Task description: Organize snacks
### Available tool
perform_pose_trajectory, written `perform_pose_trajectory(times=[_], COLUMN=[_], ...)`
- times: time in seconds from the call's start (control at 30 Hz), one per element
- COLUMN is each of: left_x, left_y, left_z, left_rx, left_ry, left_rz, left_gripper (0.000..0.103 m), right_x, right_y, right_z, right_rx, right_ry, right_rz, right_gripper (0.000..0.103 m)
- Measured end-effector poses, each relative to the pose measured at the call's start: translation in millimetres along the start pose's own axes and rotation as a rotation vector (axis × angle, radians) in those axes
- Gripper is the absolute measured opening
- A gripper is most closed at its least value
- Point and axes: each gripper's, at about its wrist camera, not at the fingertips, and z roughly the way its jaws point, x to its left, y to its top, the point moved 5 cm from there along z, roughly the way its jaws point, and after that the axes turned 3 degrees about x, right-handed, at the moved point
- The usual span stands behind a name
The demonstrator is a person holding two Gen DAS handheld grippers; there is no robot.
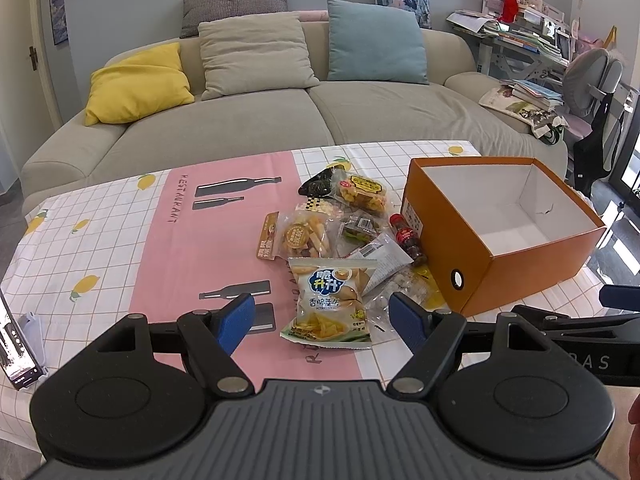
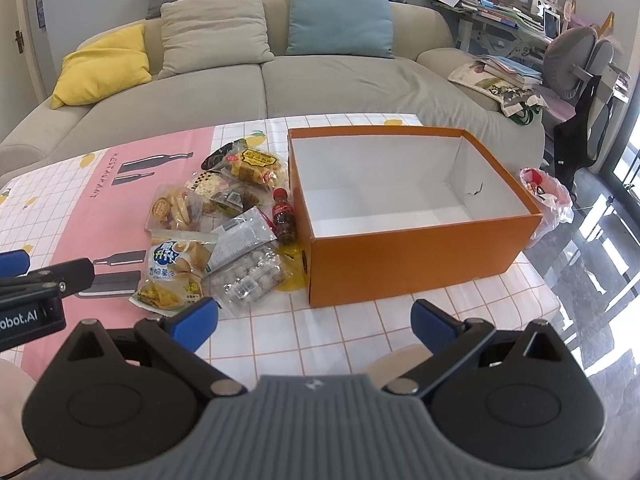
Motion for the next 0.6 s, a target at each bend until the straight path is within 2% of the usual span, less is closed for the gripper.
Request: perform_pose_trajectory(times=[0.6], left_x=[0.1], left_y=[-0.1], left_z=[0.6], left_rx=[0.001], left_ry=[-0.002], left_rz=[-0.001], left_gripper=[0.089], right_x=[-2.4], right_y=[-2.5], right_z=[1.2], right_rx=[0.009], right_ry=[-0.005], right_rz=[0.002], right_gripper=[0.100])
